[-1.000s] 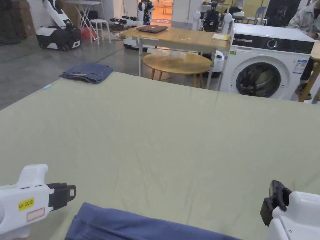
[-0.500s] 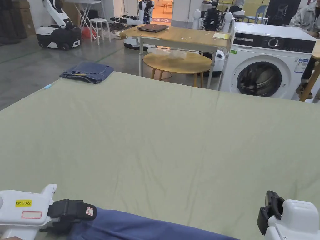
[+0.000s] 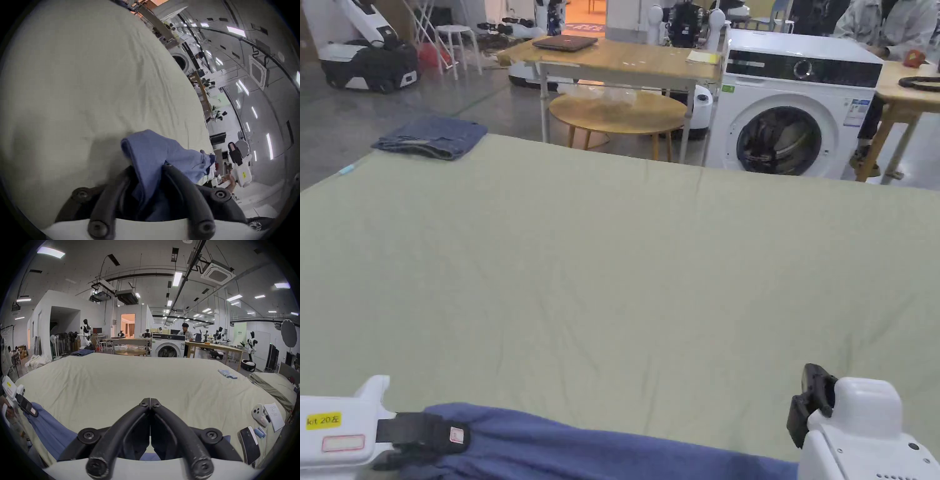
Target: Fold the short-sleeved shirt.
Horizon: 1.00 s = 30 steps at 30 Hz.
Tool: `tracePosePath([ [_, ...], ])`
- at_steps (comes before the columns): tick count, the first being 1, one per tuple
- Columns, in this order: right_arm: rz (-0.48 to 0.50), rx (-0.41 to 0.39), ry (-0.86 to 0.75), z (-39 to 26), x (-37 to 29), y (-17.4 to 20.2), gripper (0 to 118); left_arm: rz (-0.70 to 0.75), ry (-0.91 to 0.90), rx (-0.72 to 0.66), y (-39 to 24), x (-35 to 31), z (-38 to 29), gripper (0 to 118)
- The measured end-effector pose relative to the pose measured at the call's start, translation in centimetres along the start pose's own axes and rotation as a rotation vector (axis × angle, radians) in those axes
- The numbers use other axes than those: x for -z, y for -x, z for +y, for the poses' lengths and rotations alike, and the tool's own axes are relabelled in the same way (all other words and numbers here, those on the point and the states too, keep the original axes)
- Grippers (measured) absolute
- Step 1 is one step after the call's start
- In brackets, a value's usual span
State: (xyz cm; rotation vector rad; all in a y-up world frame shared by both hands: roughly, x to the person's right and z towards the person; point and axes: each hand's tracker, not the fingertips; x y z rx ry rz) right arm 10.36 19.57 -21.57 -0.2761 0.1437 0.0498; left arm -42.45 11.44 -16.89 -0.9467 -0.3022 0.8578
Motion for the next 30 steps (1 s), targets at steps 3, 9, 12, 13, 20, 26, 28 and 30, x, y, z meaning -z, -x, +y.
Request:
tracePosePath([
  [3, -0.006, -0.003, 0.0, 0.1, 0.1, -0.4, 0, 0.025, -0.02, 0.054, -1.6, -1.9, 0.8, 10],
  [9, -0.013, -0.002, 0.001, 0.3, 0.2, -1.0, 0, 0.119, -0.087, 0.099, -4.2, -6.9, 3.2, 10],
  [12, -0.009, -0.004, 0.001, 0.4, 0.3, -1.0, 0, 0.23, -0.113, 0.123, -5.2, -9.3, 3.9, 10],
  [13, -0.008, -0.005, 0.0, 0.5, 0.3, -1.0, 0, 0.284, -0.111, 0.133, -5.4, -10.0, 4.0, 10],
  [20, 0.004, -0.001, 0.004, 0.2, 0.9, -0.9, 0, 0.333, -0.029, 0.176, -9.8, -8.8, 2.4, 10],
  [26, 0.012, -0.001, 0.017, 0.0, 0.7, -0.8, 0, 0.084, 0.014, 0.172, -15.4, -5.8, 0.2, 10],
  [28, 0.012, -0.001, 0.021, -0.2, 0.7, -0.8, 0, 0.038, 0.047, 0.165, -16.0, -4.0, 0.1, 10],
  [30, 0.015, -0.004, 0.026, -0.3, 0.6, -0.7, 0, 0.061, 0.096, 0.21, -17.1, -1.6, -0.4, 10],
])
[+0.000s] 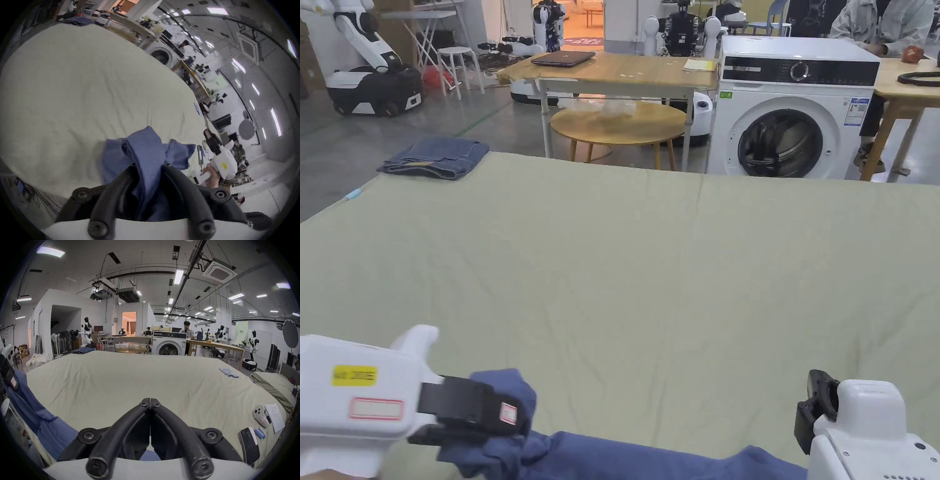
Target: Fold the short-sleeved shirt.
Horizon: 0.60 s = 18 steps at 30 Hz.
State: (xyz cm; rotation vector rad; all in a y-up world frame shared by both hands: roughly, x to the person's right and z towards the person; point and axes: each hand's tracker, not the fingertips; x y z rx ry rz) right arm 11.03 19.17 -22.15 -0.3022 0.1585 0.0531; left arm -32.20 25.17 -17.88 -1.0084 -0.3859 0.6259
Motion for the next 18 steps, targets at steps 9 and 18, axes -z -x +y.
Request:
tracePosePath([
  [9, -0.015, -0.005, 0.015, -0.2, -0.7, -0.4, 0, 0.174, 0.179, 0.02, -2.2, 13.8, -1.3, 10],
  [18, -0.028, -0.018, 0.033, -0.8, -1.0, -0.9, 0, 0.204, 0.238, 0.001, -2.1, 19.1, -2.6, 40],
])
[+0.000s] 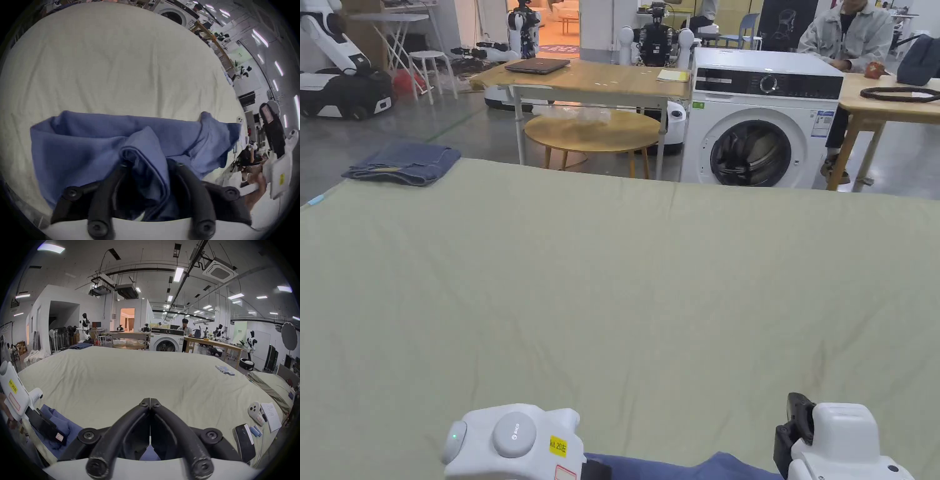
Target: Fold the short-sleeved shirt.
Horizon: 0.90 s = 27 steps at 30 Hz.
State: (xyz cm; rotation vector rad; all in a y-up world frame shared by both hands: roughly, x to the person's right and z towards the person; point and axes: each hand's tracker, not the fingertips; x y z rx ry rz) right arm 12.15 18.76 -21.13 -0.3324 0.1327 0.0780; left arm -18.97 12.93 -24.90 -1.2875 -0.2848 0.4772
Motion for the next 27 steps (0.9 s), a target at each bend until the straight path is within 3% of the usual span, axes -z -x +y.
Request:
tracePosePath([
  [3, 0.0, 0.0, 0.003, 0.0, 0.0, -0.1, 0, -0.036, -0.022, 0.024, -0.3, -1.2, -0.1, 60],
  [8, 0.0, 0.005, 0.003, -0.2, 0.0, -0.3, 0, -0.167, -0.093, 0.015, -0.2, -5.5, -0.3, 63],
  [10, 0.0, 0.009, 0.003, -0.2, -0.1, -0.4, 0, -0.179, -0.161, 0.029, 0.2, -7.2, -0.6, 51],
  [11, 0.001, 0.012, 0.003, -0.2, -0.1, -0.4, 0, -0.178, -0.197, 0.04, 0.5, -8.0, -0.8, 35],
  [13, 0.001, 0.019, 0.004, -0.3, -0.2, -0.4, 0, -0.158, -0.242, 0.042, 0.4, -9.2, -1.5, 17],
  [20, 0.008, 0.017, 0.01, -0.5, -0.3, -0.3, 0, 0.004, -0.112, 0.012, 2.5, -4.6, -2.3, 8],
  [23, 0.009, 0.013, 0.011, -1.2, 0.2, -0.5, 0, -0.052, -0.095, 0.029, 1.9, -2.9, -2.6, 8],
  [27, 0.011, 0.01, 0.011, -1.6, 0.4, -0.6, 0, -0.231, -0.09, 0.065, 0.9, -0.5, -2.3, 8],
])
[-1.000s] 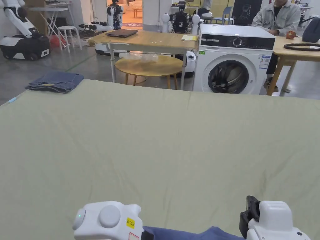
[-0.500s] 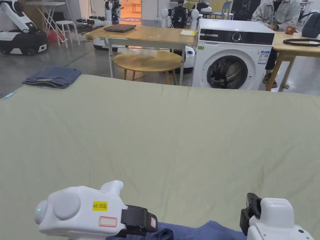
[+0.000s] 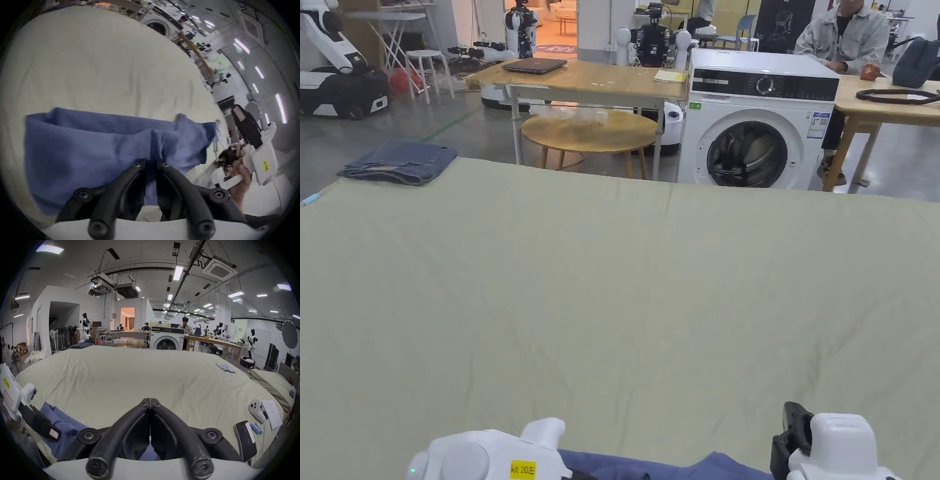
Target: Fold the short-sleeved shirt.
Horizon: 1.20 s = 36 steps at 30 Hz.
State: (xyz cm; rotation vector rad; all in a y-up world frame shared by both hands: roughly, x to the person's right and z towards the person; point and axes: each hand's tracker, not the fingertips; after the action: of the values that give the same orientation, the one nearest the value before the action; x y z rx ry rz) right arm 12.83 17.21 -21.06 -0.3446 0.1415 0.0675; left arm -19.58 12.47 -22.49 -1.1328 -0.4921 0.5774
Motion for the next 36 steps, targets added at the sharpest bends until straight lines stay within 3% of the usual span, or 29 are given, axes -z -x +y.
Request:
tracePosePath([
  [4, 0.0, 0.002, -0.001, 0.1, -0.2, 0.0, 0, -0.012, 0.002, 0.01, -1.4, 2.2, -0.3, 8],
  [8, -0.002, 0.008, 0.0, 0.1, -0.3, -0.1, 0, -0.099, -0.042, -0.096, 0.5, 3.6, 0.1, 8],
  [17, 0.003, 0.017, 0.005, 0.4, -0.6, 0.3, 0, -0.121, -0.029, -0.078, 0.7, 1.2, 0.4, 12],
  [19, 0.004, 0.02, 0.004, 0.5, -0.6, 0.4, 0, -0.13, -0.066, -0.058, 1.0, -1.1, 0.7, 20],
  [20, 0.006, 0.023, 0.002, 0.6, -0.5, 0.4, 0, -0.135, -0.095, -0.05, 1.2, -2.7, 0.7, 35],
  [22, 0.007, 0.025, -0.006, 0.7, -0.5, 0.6, 0, -0.126, -0.145, -0.03, 1.9, -5.8, 0.6, 40],
  [26, 0.015, 0.03, -0.013, 1.1, -0.3, 0.9, 0, -0.006, -0.212, -0.019, 5.1, -10.6, 0.3, 75],
  [30, 0.022, 0.029, -0.019, 1.5, -0.4, 1.3, 0, 0.039, -0.198, -0.088, 10.0, -12.3, -0.3, 76],
  [36, 0.026, 0.024, -0.027, 1.6, -0.6, 1.4, 0, -0.025, -0.114, -0.171, 14.3, -9.5, -0.9, 76],
])
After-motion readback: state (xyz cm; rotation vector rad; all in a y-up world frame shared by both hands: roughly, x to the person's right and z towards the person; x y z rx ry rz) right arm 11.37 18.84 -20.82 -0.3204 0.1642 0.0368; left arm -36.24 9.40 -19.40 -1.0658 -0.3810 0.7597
